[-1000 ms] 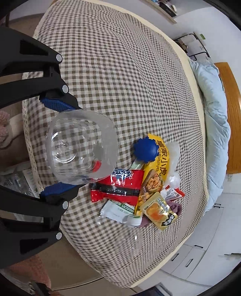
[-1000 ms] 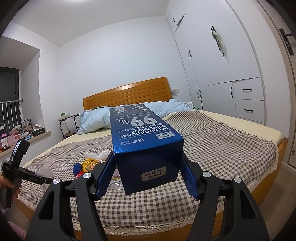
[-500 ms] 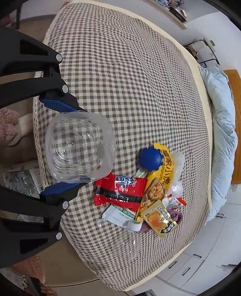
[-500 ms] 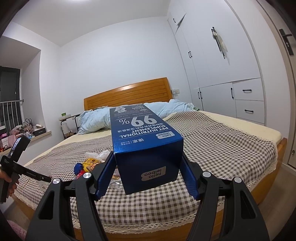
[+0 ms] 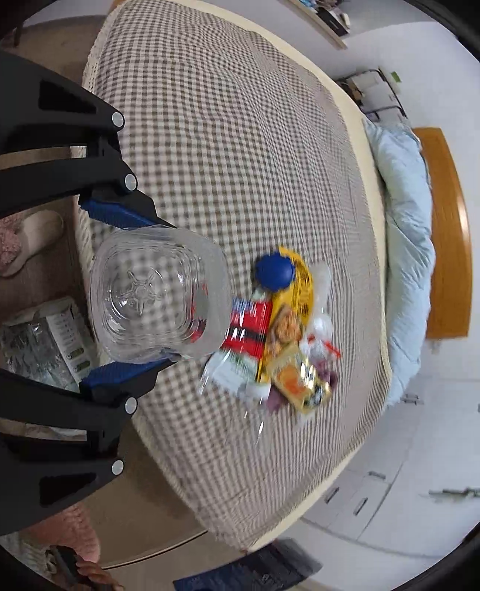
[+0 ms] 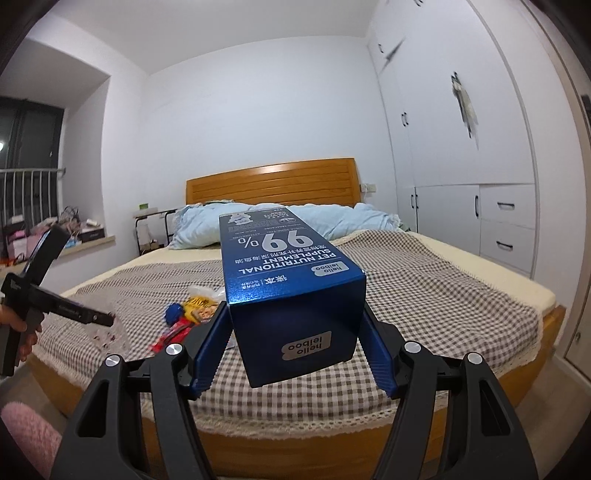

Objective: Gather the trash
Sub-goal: 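Carry the bottle and blue box off the bed toward the floor bin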

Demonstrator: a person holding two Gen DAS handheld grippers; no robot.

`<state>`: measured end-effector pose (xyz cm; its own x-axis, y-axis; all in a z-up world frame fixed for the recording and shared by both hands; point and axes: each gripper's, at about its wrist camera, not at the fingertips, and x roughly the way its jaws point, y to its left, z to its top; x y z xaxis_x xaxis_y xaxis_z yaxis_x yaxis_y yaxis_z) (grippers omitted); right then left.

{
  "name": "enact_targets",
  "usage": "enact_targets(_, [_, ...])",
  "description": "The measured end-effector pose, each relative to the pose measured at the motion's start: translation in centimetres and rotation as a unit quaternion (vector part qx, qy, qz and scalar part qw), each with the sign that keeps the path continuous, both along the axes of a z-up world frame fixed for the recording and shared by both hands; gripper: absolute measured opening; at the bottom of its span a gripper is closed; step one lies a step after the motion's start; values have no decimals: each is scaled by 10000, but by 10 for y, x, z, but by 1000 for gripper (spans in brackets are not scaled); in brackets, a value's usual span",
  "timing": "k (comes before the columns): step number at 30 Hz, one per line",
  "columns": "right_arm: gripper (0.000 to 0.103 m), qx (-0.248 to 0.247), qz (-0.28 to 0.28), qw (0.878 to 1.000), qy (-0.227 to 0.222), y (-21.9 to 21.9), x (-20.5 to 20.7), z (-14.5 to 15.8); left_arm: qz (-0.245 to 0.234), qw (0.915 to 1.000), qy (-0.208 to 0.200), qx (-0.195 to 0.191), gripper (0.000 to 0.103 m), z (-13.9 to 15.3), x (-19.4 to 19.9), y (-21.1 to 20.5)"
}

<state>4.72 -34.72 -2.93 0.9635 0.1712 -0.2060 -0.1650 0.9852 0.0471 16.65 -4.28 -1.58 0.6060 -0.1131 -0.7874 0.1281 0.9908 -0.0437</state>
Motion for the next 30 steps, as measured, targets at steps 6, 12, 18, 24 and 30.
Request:
enact_targets(6, [65, -241, 40, 9991, 344, 3, -18, -13, -403, 9989, -159, -187, 58, -6, -40, -23])
enact_targets(12, [65, -460, 119, 9962, 734, 10, -40, -32, -753, 9964, -285, -273, 58, -18, -70, -38])
enact_targets(18, [65, -678, 186, 9898, 1238, 18, -54, -54, -1125, 9925, -353, -309, 58, -35, -98, -51])
enact_targets(24, [65, -950, 273, 9789, 1786, 33, -65, -83, -1506, 9874, -346, -337, 58, -60, -119, -64])
enact_targets(30, [65, -1188, 370, 9644, 2334, 47, -68, -114, -1749, 9831, -202, -498, 58, -89, -130, -73])
